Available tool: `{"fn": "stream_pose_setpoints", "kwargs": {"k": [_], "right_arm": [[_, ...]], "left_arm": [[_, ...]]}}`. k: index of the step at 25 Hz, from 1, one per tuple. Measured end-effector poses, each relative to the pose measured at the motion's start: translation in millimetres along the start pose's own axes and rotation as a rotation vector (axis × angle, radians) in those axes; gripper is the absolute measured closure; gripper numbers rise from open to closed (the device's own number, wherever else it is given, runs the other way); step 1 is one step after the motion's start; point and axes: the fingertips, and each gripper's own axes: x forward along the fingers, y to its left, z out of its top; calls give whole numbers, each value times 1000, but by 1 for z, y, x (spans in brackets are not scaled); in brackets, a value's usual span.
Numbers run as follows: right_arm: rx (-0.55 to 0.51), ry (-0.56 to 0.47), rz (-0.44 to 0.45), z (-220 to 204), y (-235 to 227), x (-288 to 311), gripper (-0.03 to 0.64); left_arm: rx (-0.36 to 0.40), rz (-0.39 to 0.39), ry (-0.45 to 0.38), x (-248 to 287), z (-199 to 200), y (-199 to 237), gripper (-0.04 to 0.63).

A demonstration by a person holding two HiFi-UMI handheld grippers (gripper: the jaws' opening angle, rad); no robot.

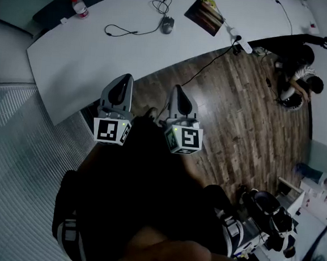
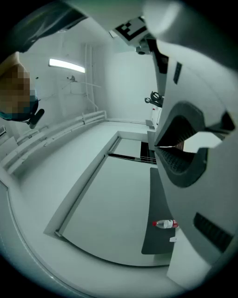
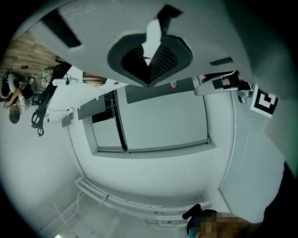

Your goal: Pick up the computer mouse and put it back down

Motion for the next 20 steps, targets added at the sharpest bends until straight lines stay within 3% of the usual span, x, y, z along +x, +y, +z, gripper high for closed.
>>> {"fn": "stream_pose_setpoints", "kwargs": {"k": [20], "right_arm": [[18,11,-2,-4,-22,-5,617]], "left_arm": [[14,6,18,9,-7,-22,589]]}}
